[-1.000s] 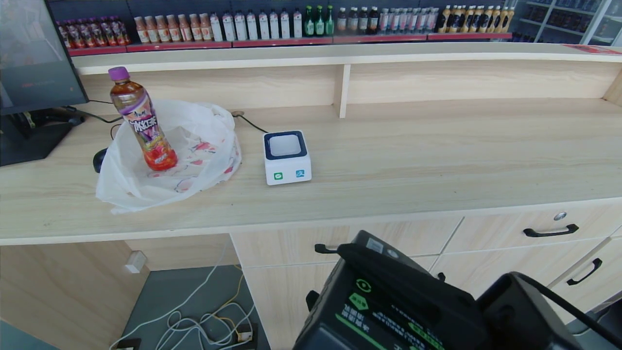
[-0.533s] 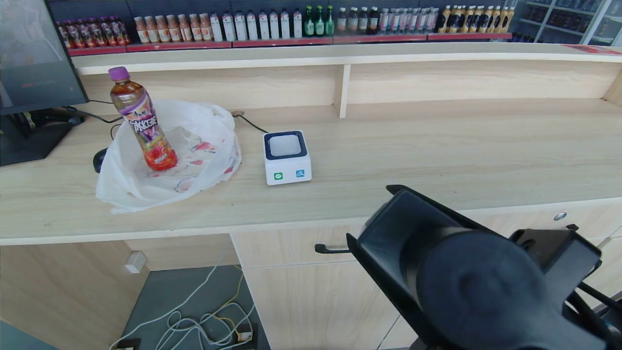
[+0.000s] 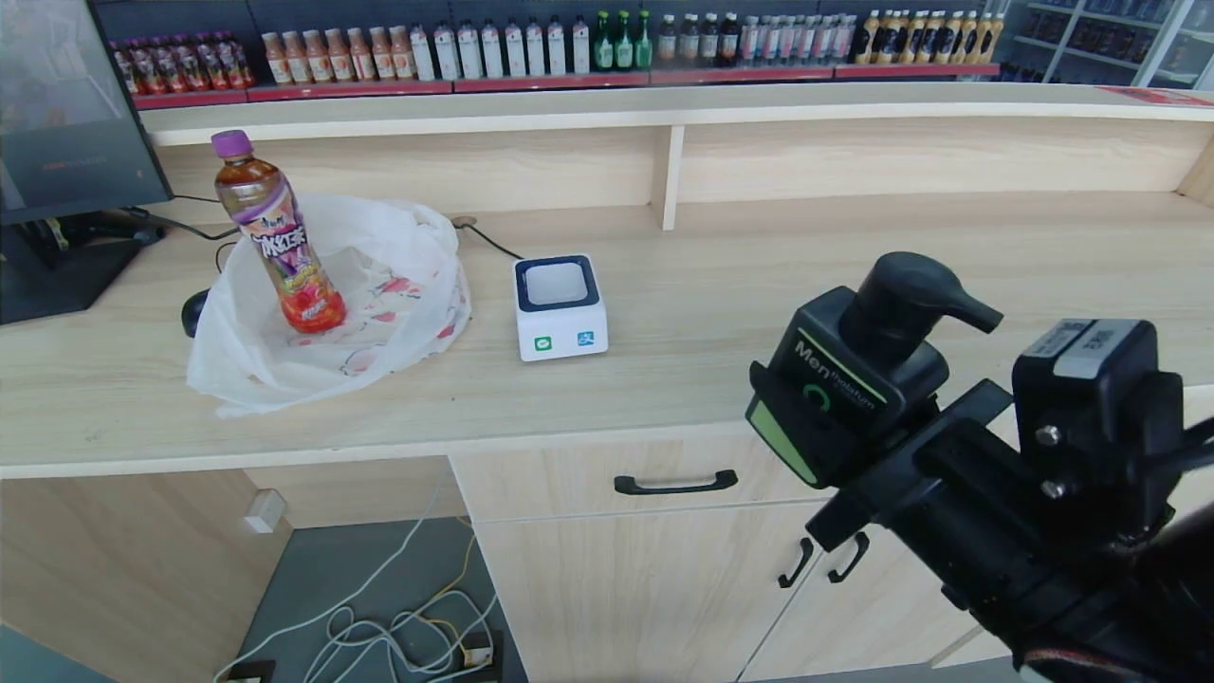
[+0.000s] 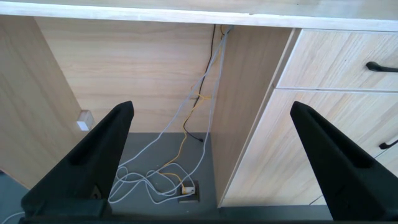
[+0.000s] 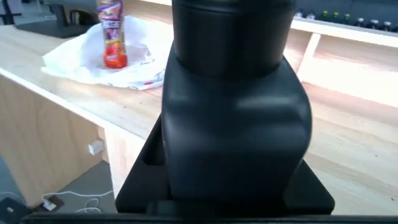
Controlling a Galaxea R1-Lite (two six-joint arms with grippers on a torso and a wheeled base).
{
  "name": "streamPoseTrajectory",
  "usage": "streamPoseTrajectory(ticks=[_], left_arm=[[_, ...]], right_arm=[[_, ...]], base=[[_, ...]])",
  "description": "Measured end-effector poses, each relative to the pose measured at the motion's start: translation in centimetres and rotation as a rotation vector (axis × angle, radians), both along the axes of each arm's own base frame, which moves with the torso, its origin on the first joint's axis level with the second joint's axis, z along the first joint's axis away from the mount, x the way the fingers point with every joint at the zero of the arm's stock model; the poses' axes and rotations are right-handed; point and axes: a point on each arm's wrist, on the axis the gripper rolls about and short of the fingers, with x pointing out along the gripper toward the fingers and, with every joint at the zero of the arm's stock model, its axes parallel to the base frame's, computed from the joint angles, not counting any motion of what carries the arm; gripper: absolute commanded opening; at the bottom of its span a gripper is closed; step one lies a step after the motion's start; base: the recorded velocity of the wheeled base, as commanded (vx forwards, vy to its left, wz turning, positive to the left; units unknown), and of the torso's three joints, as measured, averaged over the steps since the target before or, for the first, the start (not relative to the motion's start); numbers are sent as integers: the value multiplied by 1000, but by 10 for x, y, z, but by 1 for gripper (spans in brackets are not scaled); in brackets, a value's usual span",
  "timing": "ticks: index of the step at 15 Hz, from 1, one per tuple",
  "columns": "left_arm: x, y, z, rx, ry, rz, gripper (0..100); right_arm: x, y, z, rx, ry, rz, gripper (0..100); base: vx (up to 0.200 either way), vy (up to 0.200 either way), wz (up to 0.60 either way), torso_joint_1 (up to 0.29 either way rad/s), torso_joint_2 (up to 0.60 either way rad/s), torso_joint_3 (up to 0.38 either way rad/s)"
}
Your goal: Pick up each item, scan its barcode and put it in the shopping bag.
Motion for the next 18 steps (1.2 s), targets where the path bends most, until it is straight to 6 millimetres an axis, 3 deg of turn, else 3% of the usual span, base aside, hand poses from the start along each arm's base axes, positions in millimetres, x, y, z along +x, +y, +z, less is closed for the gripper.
streamPoseTrajectory(ticks=[3,6,9,12,18], left_arm=[[0,0,0,1,0,0,100],[0,0,0,1,0,0,100],[0,0,0,0,0,0,100],[0,0,0,-4,0,0,100],[0,0,0,-4,0,0,100]], right_arm=[[44,-36,-1,61,27,-71,0],[94,-68,16,165,-23,-187,0],[131,-82,33,302,-79,-339,0],[152,-83,36,343,-101,-386,0],[165,-89,33,340,-104,-411,0]], base=[[0,0,0,0,0,0],[0,0,0,0,0,0],[0,0,0,0,0,0],[0,0,0,0,0,0],[0,200,0,0,2,3]])
